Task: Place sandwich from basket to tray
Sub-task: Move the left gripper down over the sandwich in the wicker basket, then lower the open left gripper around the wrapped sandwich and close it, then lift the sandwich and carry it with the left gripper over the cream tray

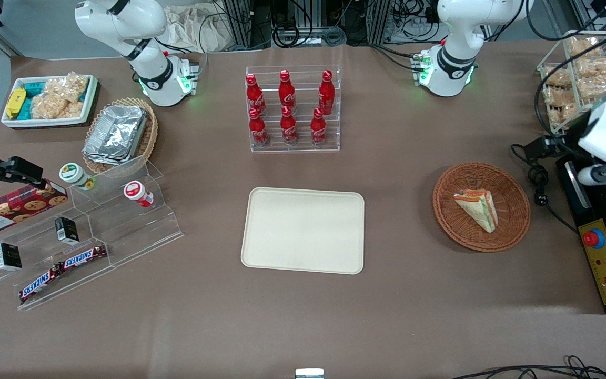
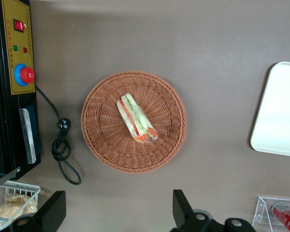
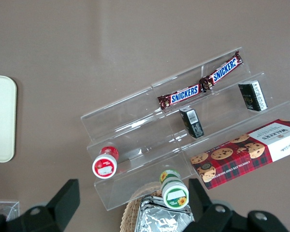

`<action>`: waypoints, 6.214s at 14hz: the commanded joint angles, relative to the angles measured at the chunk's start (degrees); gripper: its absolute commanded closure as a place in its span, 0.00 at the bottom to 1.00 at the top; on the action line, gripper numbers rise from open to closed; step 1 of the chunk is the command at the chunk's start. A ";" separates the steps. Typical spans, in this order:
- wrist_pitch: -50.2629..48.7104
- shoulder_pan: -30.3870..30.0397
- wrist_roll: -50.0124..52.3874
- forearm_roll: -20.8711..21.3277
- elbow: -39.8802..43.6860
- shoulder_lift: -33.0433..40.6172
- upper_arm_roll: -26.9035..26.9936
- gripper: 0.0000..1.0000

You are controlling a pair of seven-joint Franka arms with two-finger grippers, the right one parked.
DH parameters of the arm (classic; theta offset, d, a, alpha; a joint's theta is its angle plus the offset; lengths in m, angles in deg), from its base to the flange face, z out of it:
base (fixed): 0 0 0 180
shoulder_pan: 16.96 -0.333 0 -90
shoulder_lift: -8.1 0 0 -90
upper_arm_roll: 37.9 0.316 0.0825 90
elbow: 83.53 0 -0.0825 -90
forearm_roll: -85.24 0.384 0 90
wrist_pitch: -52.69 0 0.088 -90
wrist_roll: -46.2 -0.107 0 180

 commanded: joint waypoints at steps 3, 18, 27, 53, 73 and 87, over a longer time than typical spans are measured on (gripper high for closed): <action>-3.02 0.80 0.33 -0.08 3.61 -3.06 0.55 0.01; 28.06 0.54 39.17 -0.78 -27.91 -1.13 2.66 0.01; 43.11 0.54 40.32 -0.87 -37.07 -2.09 2.66 0.01; 56.24 0.62 40.32 -0.34 -43.50 -6.50 3.36 1.00; 0.93 9.04 31.34 0.54 13.17 -25.62 -17.29 1.00; 24.31 18.99 31.88 6.52 14.69 -42.88 -17.03 0.81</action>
